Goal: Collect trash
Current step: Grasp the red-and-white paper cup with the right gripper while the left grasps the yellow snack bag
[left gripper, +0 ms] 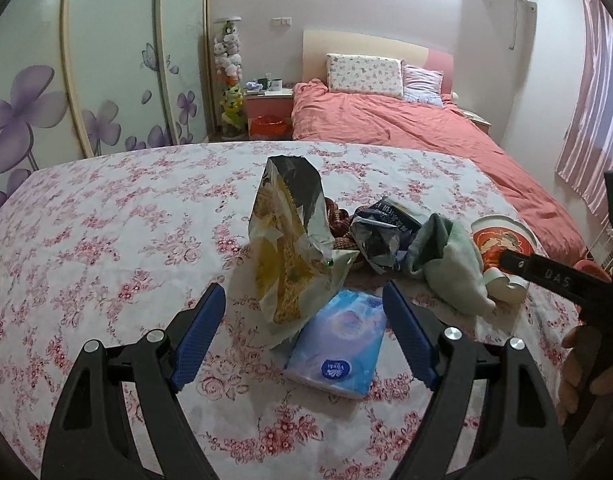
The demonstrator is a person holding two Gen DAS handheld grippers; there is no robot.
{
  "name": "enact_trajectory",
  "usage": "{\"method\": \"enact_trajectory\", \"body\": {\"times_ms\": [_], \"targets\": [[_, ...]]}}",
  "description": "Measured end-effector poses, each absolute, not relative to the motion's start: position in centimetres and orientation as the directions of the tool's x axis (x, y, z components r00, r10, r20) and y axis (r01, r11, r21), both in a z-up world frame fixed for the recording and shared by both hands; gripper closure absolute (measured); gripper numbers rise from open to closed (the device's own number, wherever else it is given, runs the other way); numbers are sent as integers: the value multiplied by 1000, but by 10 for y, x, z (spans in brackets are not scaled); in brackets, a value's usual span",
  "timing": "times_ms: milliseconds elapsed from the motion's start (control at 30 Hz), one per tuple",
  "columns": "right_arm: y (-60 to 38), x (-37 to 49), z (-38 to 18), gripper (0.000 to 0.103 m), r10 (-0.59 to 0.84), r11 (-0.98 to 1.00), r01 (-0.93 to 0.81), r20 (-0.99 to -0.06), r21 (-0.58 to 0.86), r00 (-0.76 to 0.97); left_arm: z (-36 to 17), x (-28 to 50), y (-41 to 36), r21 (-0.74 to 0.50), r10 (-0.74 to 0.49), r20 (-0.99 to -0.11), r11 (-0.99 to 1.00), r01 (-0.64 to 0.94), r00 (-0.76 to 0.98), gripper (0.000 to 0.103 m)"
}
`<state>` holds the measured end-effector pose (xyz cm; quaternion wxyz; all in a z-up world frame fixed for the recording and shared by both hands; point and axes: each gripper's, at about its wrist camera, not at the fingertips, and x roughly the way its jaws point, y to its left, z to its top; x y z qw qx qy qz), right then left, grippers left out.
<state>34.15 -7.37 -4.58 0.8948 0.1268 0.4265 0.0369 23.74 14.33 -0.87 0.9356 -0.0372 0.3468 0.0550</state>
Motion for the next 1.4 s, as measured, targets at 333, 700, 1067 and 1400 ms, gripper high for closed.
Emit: {"method": "enact_trajectory", "body": {"times_ms": [333, 700, 1067, 1400], "targets": [[-71, 333, -41, 54, 245, 951, -20, -709, 309, 661, -15, 248, 144, -39, 80, -664, 989, -141, 743, 23], [-81, 312, -24, 56, 200, 962, -18, -663, 271, 722, -17, 255, 158, -82, 56, -681, 985, -151, 730, 37], [-86, 301, -23, 56, 189, 968, -24, -658, 251, 729, -17, 260, 172, -183, -41, -687, 976, -117, 725, 85], [-104, 280, -7, 55, 176, 966, -11, -623, 259, 762, 12, 250, 156, -171, -62, -640, 983, -64, 766, 85]]}}
